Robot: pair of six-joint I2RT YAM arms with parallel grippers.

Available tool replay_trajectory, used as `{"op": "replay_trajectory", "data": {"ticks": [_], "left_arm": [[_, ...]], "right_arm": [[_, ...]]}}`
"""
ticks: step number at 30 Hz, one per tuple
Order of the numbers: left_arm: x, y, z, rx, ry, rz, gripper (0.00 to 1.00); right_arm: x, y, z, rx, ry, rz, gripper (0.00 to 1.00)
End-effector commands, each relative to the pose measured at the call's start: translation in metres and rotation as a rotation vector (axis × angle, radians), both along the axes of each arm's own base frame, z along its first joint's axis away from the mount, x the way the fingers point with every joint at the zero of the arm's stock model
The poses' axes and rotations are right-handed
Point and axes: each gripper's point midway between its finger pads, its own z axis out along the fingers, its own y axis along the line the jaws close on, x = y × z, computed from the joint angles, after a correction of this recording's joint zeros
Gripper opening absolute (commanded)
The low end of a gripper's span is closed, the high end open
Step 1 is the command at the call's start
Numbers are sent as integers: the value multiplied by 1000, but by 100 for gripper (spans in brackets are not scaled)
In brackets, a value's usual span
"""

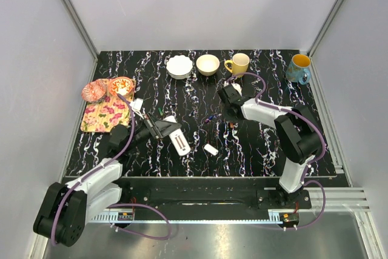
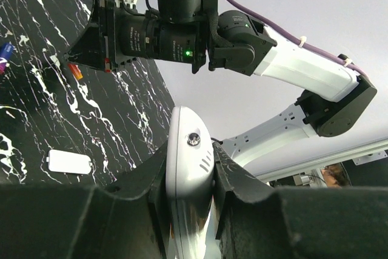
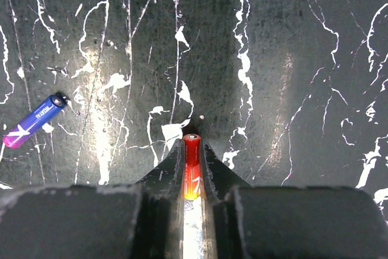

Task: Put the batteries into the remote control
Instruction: Adjust the battery at the center of the board.

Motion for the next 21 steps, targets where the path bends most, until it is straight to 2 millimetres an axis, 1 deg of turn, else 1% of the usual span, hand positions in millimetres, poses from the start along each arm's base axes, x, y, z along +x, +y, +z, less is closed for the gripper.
{"op": "replay_trajectory", "data": {"ticks": [1,4,13,14,16,20,21], "left_arm": [[-3,-7,35,-37,-126,-45,0],[-2,-6,35,-37,-127,-34,0],[-4,-4,32,-20,-131,-21,0],[-5,-4,31,-20,-131,-21,0],[-6,-3,30,-19,-128,-22,0],[-8,-3,29,-18,-129,-22,0],[-7,-3,28,-16,-127,-20,0]], "right_arm": [[12,-5,9,2,-50,-72,0],[14,-3,6,5,-41,-72,0],[13,-5,0,-14,-21,-70,0],[13,-6,-1,-15,-16,-73,5],[13,-4,-2,-8,-11,-66,9],[14,-3,-5,-5,-3,-72,0],[14,-3,-5,-3,-2,-83,0]]}}
